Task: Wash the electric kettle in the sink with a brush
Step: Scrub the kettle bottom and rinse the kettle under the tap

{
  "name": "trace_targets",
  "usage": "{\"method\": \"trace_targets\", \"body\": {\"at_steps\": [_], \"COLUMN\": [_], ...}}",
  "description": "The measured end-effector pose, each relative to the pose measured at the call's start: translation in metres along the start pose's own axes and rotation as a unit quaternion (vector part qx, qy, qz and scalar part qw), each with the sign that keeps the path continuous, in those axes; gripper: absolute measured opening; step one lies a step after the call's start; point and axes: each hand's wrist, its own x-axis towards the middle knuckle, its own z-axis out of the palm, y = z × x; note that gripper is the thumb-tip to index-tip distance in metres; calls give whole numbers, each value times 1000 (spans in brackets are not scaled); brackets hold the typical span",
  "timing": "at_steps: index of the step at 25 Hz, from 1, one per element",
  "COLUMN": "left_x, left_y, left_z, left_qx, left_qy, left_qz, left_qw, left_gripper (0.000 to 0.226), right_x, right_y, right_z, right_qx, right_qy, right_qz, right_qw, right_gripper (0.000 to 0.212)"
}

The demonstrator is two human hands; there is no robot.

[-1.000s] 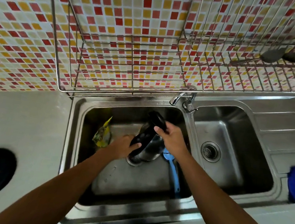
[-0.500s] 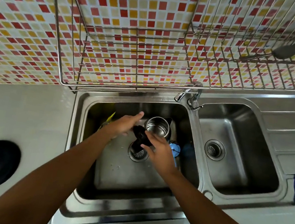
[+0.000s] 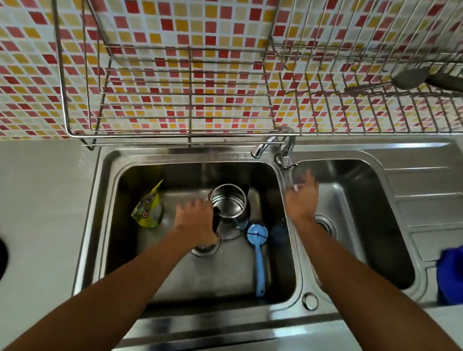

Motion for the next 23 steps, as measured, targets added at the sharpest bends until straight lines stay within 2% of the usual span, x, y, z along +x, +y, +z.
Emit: {"method": "trace_targets", "body": {"at_steps": [3,6,8,11,13,15,18,19,23], "left_x": [-1,-6,-11,-13,-17,-24,-34,-37,-48], "left_y": [-1,-7,-12,-32,-44,-53,-59,-60,-65], "left_z": [2,-5,-12,-22,-28,-35,-45,-46,-49], "left_qx": [-48,-140,-199,-266,-327,-394,-478,-499,-556], "left_qy": [46,67,78,79,71,74,72,63,35], "left_qz": [-9,-19,-25,-32,-39,-44,-32,-21,11], "left_qw": [998,988,977,960,942,915,875,864,831], "left_gripper": [80,71,60,50,46,41,26,25,39], "right_x": [15,3,-6,-8,-2,-1,-21,-33,-69], "right_y": [-1,-3,-3,-12,-13,-8,5,8,32], "right_z": [4,16,23,31,36,35,25,19,-2], "right_qx": [-54,-53,-89,-166,-148,-67,42,60,191], "right_qy": [-81,-93,-132,-226,-247,-209,-117,-96,-90], "right_qz": [-2,-27,-54,-2,26,23,46,71,175], "right_qw": [995,994,986,960,957,975,991,991,962], "right_gripper": [67,75,79,86,86,76,42,38,46]}}
